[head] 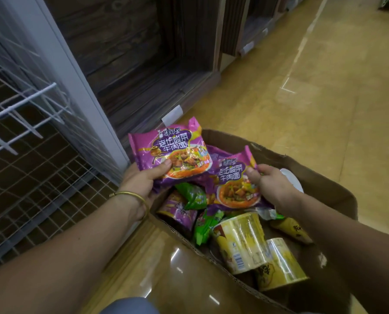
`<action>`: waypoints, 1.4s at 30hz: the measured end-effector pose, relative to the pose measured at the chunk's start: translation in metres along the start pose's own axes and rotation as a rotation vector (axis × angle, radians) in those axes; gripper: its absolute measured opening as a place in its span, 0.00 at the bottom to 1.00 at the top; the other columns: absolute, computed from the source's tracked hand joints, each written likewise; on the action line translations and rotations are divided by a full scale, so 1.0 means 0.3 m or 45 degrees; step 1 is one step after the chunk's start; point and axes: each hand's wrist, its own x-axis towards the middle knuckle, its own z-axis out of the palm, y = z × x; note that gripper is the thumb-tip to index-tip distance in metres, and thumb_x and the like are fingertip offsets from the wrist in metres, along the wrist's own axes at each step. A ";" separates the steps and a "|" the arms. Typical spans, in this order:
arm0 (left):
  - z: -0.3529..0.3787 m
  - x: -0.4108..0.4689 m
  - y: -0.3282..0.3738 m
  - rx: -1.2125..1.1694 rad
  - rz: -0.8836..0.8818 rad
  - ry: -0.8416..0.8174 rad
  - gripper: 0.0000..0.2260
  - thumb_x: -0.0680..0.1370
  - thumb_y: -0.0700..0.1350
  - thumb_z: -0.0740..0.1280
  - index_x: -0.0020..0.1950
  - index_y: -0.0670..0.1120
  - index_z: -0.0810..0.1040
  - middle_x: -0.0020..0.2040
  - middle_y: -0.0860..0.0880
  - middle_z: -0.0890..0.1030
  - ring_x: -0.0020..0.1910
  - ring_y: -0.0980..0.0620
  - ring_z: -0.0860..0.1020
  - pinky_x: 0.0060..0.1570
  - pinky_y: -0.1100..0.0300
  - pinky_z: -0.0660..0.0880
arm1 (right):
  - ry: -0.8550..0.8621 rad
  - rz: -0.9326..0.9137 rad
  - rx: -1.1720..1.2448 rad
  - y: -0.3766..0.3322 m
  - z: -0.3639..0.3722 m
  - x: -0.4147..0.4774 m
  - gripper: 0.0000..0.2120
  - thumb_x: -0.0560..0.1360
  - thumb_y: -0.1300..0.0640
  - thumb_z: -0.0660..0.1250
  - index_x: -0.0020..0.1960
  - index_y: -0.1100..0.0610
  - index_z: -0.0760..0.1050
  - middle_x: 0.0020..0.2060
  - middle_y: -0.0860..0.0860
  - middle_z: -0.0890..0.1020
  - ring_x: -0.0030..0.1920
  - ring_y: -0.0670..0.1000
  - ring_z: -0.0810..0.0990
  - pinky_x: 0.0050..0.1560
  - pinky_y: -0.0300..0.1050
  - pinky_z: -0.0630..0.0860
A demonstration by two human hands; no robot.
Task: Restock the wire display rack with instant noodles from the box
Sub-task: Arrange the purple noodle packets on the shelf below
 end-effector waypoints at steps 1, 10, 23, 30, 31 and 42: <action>0.005 -0.001 -0.007 0.026 -0.013 -0.006 0.15 0.69 0.35 0.74 0.54 0.45 0.80 0.43 0.46 0.87 0.39 0.49 0.85 0.35 0.55 0.82 | 0.033 0.047 0.077 0.013 -0.024 0.009 0.13 0.80 0.45 0.65 0.49 0.54 0.79 0.45 0.54 0.86 0.47 0.57 0.85 0.57 0.60 0.79; 0.055 -0.038 -0.074 0.245 -0.057 -0.022 0.15 0.70 0.33 0.75 0.55 0.43 0.79 0.45 0.42 0.86 0.38 0.46 0.85 0.32 0.53 0.83 | 0.079 0.249 -0.055 0.096 -0.057 0.003 0.23 0.76 0.37 0.66 0.55 0.57 0.75 0.50 0.54 0.83 0.47 0.53 0.83 0.53 0.52 0.80; 0.003 -0.029 -0.058 0.325 -0.017 0.048 0.15 0.70 0.32 0.75 0.54 0.44 0.80 0.43 0.45 0.86 0.36 0.48 0.85 0.29 0.59 0.79 | 0.041 0.213 -0.257 0.055 -0.013 -0.005 0.10 0.77 0.50 0.70 0.52 0.55 0.73 0.42 0.50 0.80 0.42 0.49 0.80 0.37 0.44 0.79; -0.025 -0.008 -0.053 0.377 -0.058 0.005 0.17 0.69 0.34 0.75 0.56 0.45 0.79 0.47 0.45 0.86 0.46 0.44 0.85 0.48 0.48 0.81 | 0.102 0.076 -0.100 0.062 -0.071 -0.031 0.08 0.78 0.54 0.69 0.54 0.54 0.73 0.46 0.51 0.83 0.45 0.51 0.82 0.45 0.49 0.80; -0.025 -0.007 -0.048 0.378 -0.067 -0.009 0.17 0.70 0.35 0.75 0.56 0.45 0.79 0.48 0.44 0.86 0.47 0.43 0.85 0.51 0.47 0.81 | 0.077 0.092 0.008 0.052 -0.082 -0.040 0.08 0.78 0.55 0.70 0.54 0.52 0.71 0.45 0.51 0.82 0.45 0.51 0.82 0.42 0.47 0.78; -0.043 -0.008 -0.029 0.267 -0.112 -0.133 0.25 0.65 0.35 0.73 0.63 0.39 0.76 0.55 0.38 0.83 0.53 0.38 0.82 0.53 0.45 0.80 | -0.086 0.200 0.495 -0.011 -0.149 -0.076 0.08 0.80 0.59 0.66 0.58 0.60 0.75 0.47 0.59 0.86 0.50 0.60 0.86 0.59 0.63 0.78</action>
